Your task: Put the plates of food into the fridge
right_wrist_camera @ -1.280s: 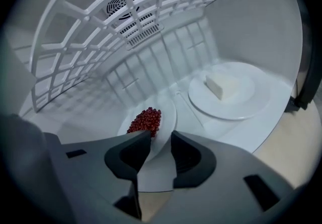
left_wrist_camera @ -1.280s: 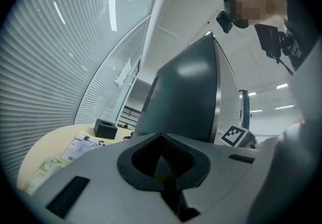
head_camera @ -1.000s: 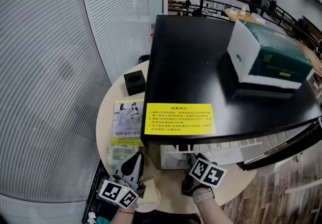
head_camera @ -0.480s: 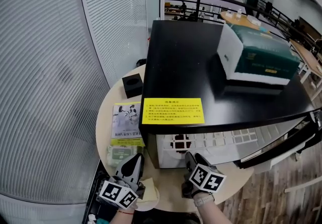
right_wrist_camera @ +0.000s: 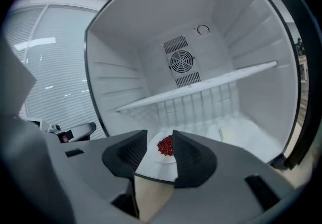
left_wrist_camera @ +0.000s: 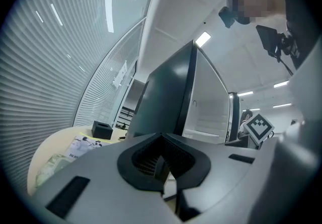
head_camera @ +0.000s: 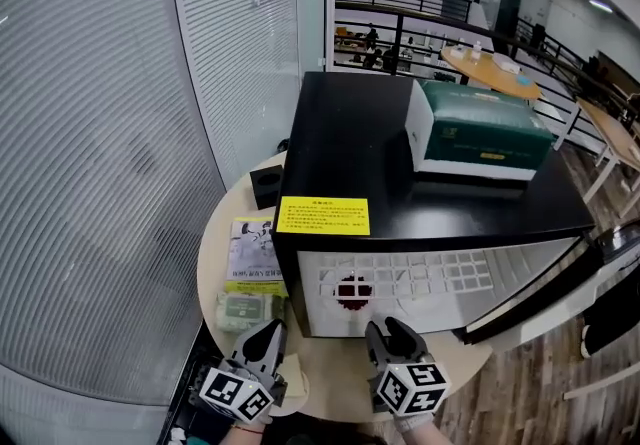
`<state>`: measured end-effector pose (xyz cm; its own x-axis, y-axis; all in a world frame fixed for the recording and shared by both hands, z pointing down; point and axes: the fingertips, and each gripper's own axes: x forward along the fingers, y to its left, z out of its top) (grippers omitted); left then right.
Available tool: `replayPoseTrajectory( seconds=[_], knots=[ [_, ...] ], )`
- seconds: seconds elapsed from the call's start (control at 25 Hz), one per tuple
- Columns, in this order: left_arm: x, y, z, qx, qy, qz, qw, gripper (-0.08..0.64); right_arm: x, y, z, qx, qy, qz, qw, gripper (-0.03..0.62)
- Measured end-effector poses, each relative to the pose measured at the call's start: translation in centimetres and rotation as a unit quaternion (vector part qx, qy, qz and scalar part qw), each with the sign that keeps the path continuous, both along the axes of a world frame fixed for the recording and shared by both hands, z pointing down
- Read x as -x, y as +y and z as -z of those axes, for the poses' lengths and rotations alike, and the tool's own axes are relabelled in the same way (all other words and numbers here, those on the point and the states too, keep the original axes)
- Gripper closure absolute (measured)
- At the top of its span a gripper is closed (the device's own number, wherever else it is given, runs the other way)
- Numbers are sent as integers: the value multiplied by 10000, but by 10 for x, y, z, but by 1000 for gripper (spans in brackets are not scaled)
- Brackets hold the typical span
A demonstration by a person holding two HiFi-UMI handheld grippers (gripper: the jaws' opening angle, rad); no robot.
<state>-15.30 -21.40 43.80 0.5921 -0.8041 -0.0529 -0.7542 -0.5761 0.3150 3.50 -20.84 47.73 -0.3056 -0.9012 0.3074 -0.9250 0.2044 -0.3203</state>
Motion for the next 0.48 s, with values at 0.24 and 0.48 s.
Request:
replayPoseTrajectory(
  seconds=[0.24,0.48],
  knots=[
    [-12,24,15,-50,-29,-33,10000,569,2,29,37,-544,315,328,9975,502],
    [-29,44,35,-227,46,-151,9996,569,6,55,68,-1053,468,491,9921,580]
  ],
)
